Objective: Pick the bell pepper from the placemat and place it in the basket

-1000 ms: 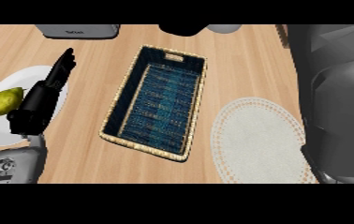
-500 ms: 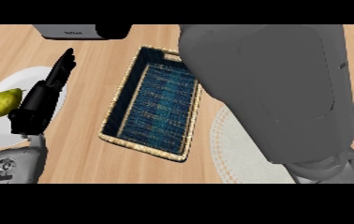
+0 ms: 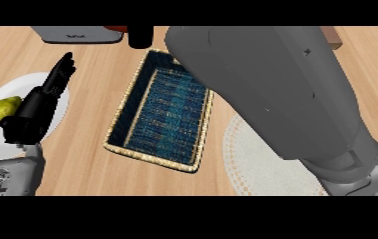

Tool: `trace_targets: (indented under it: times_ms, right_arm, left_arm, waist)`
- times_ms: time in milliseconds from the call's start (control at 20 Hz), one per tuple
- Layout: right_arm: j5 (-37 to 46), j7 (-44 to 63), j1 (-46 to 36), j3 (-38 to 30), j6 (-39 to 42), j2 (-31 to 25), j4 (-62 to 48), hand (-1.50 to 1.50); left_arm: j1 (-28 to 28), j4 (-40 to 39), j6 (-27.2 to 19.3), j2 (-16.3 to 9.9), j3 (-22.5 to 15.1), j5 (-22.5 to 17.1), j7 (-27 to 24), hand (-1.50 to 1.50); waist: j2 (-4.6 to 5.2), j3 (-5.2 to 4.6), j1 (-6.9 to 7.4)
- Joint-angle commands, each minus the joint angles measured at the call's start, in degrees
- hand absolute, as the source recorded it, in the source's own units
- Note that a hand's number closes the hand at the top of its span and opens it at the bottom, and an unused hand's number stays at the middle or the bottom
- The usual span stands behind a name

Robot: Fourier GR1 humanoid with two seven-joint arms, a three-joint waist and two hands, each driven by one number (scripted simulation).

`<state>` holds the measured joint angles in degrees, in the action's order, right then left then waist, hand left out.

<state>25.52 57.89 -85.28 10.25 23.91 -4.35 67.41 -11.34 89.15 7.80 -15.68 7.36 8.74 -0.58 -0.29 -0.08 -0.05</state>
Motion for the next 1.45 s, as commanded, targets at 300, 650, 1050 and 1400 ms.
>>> trace_targets:
  times_ms: [300,650,1050,1400]
  right_arm:
    - [-5.92,6.69,1.87,-2.48,6.98,3.38,-0.27,-1.50]
    - [-2.71,4.32,2.48,-7.42,-9.11,4.27,2.81,-1.50]
    - [3.24,3.12,4.78,-19.23,-22.95,-2.32,7.43,-1.50]
    - [4.05,3.48,13.77,-24.45,-23.27,-8.38,17.00,-1.50]
  left_arm:
    - [-1.83,-0.40,-1.22,1.42,-0.78,1.20,1.77,0.00]
    - [-1.63,0.50,0.88,0.32,0.69,-1.10,2.70,0.00]
    - [0.34,-0.01,-0.53,1.55,0.09,0.29,0.00,0.00]
    - [2.77,2.29,-2.00,2.92,-0.87,1.69,-0.28,0.00]
  waist:
    - [0.03,0.07,-0.24]
    - [0.15,0.06,0.33]
    - [0.04,0.10,-0.81]
    - [-0.10,0.12,-0.78]
